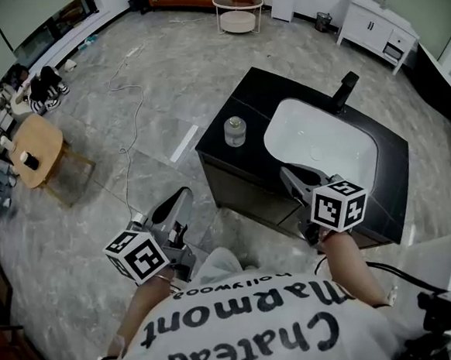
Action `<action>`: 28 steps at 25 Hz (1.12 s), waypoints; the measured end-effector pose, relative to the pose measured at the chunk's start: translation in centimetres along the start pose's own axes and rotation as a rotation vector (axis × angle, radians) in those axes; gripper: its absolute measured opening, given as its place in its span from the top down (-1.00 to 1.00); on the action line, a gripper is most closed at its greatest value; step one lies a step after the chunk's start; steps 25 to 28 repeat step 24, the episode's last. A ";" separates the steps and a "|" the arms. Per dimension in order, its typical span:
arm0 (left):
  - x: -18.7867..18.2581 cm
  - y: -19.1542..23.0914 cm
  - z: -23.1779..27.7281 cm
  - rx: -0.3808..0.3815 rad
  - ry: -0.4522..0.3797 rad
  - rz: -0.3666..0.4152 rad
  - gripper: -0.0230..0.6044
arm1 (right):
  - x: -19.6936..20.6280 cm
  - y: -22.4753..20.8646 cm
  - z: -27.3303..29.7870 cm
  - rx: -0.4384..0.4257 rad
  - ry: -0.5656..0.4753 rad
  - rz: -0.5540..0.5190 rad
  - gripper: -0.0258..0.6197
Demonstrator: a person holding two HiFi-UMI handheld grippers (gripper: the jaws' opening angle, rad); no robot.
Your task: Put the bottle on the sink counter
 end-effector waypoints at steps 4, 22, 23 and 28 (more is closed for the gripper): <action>0.3 -1.4 -1.6 -0.013 -0.019 0.014 0.88 | 0.5 0.3 -1.2 0.001 -0.001 0.009 0.84; 1.7 -3.2 -4.9 -0.048 -0.050 0.038 0.88 | 1.9 0.2 -3.0 0.003 0.005 0.007 0.84; 1.8 -3.2 -5.0 -0.048 -0.050 0.037 0.88 | 2.0 0.2 -3.1 0.004 0.006 0.007 0.84; 1.9 -3.3 -5.1 -0.047 -0.051 0.037 0.88 | 2.0 0.3 -3.2 0.004 0.008 0.006 0.84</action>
Point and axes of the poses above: the fingertips, and each gripper's own axes: z forward along the fingers, y to its left, x out of its underside, the point moved 9 cm from there along -z, backward along the fingers, and after that the axes turned 3 degrees about -x, right-handed, at the moved point
